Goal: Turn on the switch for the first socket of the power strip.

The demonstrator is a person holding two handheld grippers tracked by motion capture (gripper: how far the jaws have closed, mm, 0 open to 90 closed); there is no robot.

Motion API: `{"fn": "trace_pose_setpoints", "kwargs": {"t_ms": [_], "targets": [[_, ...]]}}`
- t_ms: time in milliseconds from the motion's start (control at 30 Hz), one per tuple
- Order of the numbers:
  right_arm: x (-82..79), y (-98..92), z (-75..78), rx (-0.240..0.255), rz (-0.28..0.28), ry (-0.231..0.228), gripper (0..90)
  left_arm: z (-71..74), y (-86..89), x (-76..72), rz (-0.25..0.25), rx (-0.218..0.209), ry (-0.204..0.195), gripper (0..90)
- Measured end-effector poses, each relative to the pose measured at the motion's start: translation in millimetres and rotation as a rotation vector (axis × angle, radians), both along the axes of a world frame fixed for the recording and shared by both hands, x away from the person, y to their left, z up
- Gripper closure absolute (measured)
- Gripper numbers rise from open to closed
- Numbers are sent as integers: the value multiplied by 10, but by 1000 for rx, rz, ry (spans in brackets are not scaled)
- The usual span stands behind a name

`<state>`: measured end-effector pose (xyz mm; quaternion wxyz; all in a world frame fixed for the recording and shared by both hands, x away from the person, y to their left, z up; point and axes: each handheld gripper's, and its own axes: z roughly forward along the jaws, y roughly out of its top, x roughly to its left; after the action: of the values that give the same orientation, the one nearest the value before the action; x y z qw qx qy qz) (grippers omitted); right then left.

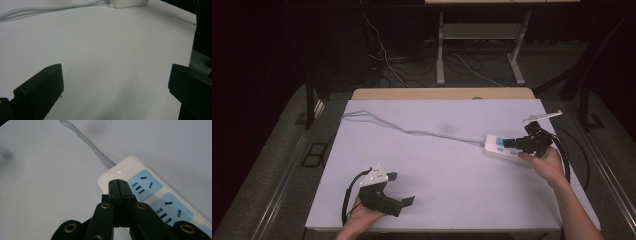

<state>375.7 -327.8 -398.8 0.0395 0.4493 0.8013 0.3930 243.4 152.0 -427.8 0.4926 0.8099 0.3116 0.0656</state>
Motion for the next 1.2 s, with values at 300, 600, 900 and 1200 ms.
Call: {"fn": "trace_pose_setpoints", "kwargs": {"t_ms": [300,600,900,1200], "targets": [[-147,-72,139,15,-25,-8,899,9,-2,-6,0,-5,-3,0],[-323,-89,211,33,-42,-13,893,15,4,-8,0,-9,-4,0],[-513,-87,236,79,-54,-18,709,19,5,-12,2,-13,-6,0],[-736,-13,220,101,-85,-51,365,18,-1,-12,1,-12,-5,0]]}}
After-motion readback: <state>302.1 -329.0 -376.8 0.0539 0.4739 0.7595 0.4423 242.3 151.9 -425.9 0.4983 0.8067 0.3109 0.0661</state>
